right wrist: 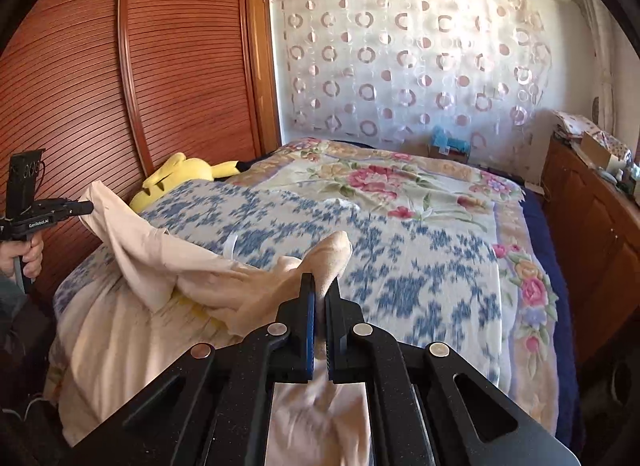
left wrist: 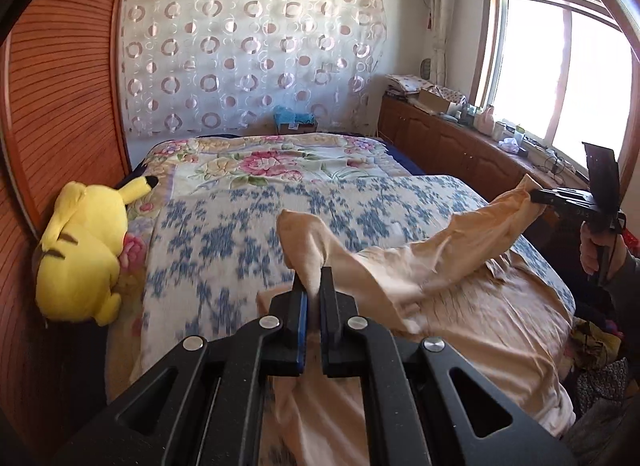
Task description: Fold small clothes
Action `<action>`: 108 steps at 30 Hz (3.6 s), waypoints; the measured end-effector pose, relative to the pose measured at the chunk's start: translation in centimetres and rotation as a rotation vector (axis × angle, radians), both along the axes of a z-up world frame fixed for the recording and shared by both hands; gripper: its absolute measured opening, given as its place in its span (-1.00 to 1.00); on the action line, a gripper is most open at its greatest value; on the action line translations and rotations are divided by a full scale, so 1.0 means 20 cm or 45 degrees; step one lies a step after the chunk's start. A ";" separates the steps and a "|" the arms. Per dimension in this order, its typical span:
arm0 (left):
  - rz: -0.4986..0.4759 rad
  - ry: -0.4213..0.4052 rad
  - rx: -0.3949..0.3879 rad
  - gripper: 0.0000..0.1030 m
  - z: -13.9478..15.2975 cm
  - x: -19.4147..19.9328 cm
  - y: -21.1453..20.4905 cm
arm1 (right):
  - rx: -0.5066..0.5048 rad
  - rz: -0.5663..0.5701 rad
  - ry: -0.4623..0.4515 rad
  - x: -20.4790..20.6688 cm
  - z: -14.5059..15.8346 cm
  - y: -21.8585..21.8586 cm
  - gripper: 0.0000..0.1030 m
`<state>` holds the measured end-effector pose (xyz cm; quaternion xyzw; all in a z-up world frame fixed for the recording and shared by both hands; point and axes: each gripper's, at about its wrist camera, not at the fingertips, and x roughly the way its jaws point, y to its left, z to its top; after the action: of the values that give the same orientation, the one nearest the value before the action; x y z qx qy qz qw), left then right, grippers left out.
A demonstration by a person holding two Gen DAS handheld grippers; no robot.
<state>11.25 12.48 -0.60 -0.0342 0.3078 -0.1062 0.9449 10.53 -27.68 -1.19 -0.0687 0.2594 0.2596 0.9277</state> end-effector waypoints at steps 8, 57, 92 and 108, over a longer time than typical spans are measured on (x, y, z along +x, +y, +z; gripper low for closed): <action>0.061 0.017 -0.072 -0.89 -0.09 -0.41 -0.01 | -0.011 0.011 0.041 -0.42 0.02 -0.11 -0.93; 0.098 0.113 0.026 0.53 -0.20 -0.26 -0.03 | -0.102 -0.105 0.187 -0.46 -0.01 -0.12 -0.28; 0.165 0.268 -0.140 -0.82 -0.35 0.03 0.14 | -0.036 -0.218 0.264 0.06 -0.35 -0.07 -0.17; 0.115 0.313 0.076 -0.12 -0.41 0.09 0.02 | -0.027 -0.203 0.268 0.05 -0.36 -0.07 0.08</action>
<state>13.04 12.81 -8.75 -0.0327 0.4222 -0.0494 0.9045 11.51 -29.12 -8.32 -0.0302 0.3627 0.1882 0.9122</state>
